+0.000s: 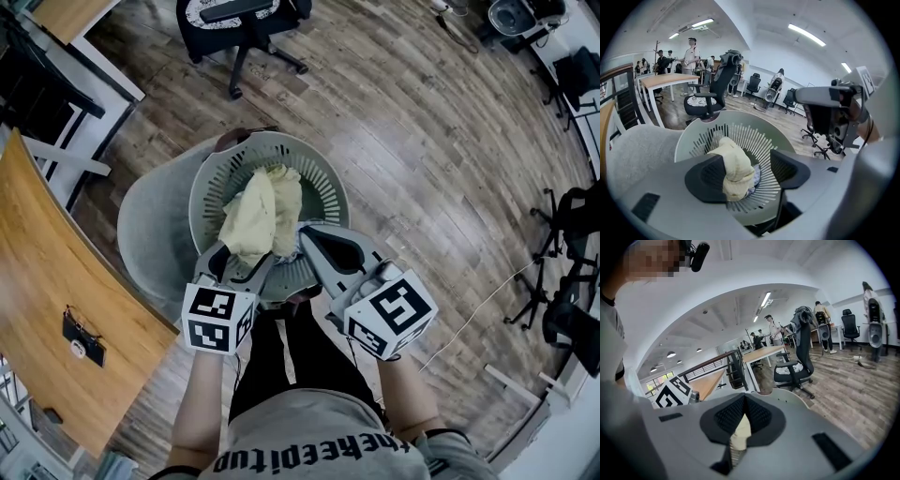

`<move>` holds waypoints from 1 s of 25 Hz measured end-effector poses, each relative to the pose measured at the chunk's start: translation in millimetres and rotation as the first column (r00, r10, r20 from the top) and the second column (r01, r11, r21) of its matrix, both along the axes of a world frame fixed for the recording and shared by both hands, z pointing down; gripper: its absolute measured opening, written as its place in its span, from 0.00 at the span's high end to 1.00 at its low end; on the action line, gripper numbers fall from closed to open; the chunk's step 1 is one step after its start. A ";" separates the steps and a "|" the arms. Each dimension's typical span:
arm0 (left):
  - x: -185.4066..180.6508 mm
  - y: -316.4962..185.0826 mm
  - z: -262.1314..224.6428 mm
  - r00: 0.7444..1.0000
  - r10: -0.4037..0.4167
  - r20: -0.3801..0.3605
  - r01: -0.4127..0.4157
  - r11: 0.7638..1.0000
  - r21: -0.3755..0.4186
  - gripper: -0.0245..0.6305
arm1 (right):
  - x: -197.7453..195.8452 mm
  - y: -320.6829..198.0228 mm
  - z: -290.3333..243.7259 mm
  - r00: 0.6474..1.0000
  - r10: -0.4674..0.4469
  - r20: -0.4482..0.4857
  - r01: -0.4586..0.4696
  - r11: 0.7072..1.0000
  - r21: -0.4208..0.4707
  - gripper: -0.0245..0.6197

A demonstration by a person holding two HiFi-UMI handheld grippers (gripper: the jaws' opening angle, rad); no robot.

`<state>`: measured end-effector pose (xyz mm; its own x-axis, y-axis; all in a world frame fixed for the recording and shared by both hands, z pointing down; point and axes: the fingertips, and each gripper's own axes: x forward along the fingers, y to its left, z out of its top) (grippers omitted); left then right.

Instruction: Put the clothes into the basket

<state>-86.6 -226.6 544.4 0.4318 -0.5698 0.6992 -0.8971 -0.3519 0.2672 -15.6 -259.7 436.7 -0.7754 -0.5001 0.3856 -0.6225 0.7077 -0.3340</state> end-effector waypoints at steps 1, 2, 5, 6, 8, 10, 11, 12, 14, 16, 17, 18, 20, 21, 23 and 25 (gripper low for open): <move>-1.8 1.6 1.6 1.000 -0.005 0.002 0.005 1.000 -0.008 0.51 | -0.5 0.7 0.2 1.000 -0.001 0.000 0.001 1.000 0.000 0.95; -3.5 3.6 3.1 1.000 -0.010 0.004 0.010 1.000 -0.015 0.50 | -1.2 1.7 0.3 1.000 -0.002 0.000 0.002 1.000 0.001 0.95; -9.0 10.4 6.5 1.000 -0.028 0.015 0.028 0.999 -0.030 0.47 | -4.2 6.0 -0.3 1.000 -0.008 0.001 0.008 1.000 0.005 0.95; -11.0 12.4 7.6 0.999 -0.034 0.018 0.035 0.999 -0.035 0.45 | -5.3 7.1 -0.7 1.000 -0.010 0.000 0.010 1.000 0.006 0.95; -14.9 16.2 9.9 0.999 -0.042 0.023 0.043 0.998 -0.046 0.44 | -7.2 8.9 -1.5 1.000 -0.012 -0.001 0.012 1.000 0.008 0.95; -19.0 20.4 12.4 0.998 -0.046 0.033 0.048 0.997 -0.060 0.43 | -8.4 11.1 -2.5 1.000 -0.012 0.000 0.012 1.000 0.010 0.95; -21.4 22.7 13.8 0.998 -0.047 0.043 0.050 0.997 -0.065 0.43 | -8.8 12.5 -3.0 1.000 -0.012 0.000 0.012 1.000 0.011 0.95; -24.1 24.9 15.1 0.997 -0.049 0.055 0.053 0.996 -0.069 0.42 | -9.1 14.0 -3.2 1.000 -0.012 -0.001 0.012 1.000 0.012 0.95; -28.9 28.1 17.2 0.996 -0.049 0.078 0.055 0.996 -0.073 0.41 | -9.8 16.4 -3.4 1.000 -0.011 -0.002 0.011 1.000 0.013 0.95; -31.5 30.2 17.9 0.996 -0.051 0.076 0.057 0.995 -0.077 0.40 | -11.1 18.0 -3.6 1.000 -0.010 0.000 0.010 1.000 0.014 0.95; -32.5 31.2 17.7 0.996 -0.056 0.068 0.061 0.995 -0.079 0.40 | -12.0 18.8 -3.7 1.000 -0.010 0.001 0.010 1.000 0.014 0.95; -33.6 32.0 17.1 0.996 -0.061 0.061 0.066 0.995 -0.080 0.40 | -12.9 19.6 -4.1 1.000 -0.010 0.001 0.010 1.000 0.015 0.95; -36.5 33.2 14.9 0.996 -0.072 0.058 0.077 0.994 -0.075 0.41 | -14.8 20.9 -5.3 1.000 -0.012 0.002 0.012 1.000 0.017 0.95; -38.0 33.6 13.0 0.995 -0.078 0.055 0.081 0.994 -0.069 0.40 | -15.9 21.6 -6.1 1.000 -0.013 0.002 0.013 1.000 0.018 0.95; -40.1 33.6 7.1 0.995 -0.086 0.039 0.088 0.995 -0.050 0.41 | -18.8 23.1 -7.7 1.000 -0.016 0.002 0.016 1.000 0.021 0.95; -40.8 32.6 0.5 0.996 -0.088 0.024 0.089 0.996 -0.026 0.41 | -21.9 24.7 -9.2 1.000 -0.018 0.004 0.018 0.999 0.026 0.95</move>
<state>-127.4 -194.0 544.9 0.3645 -0.5857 0.7240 -0.9303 -0.2640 0.2548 -37.5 -235.0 427.5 -0.7858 -0.4962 0.3692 -0.6085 0.7272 -0.3176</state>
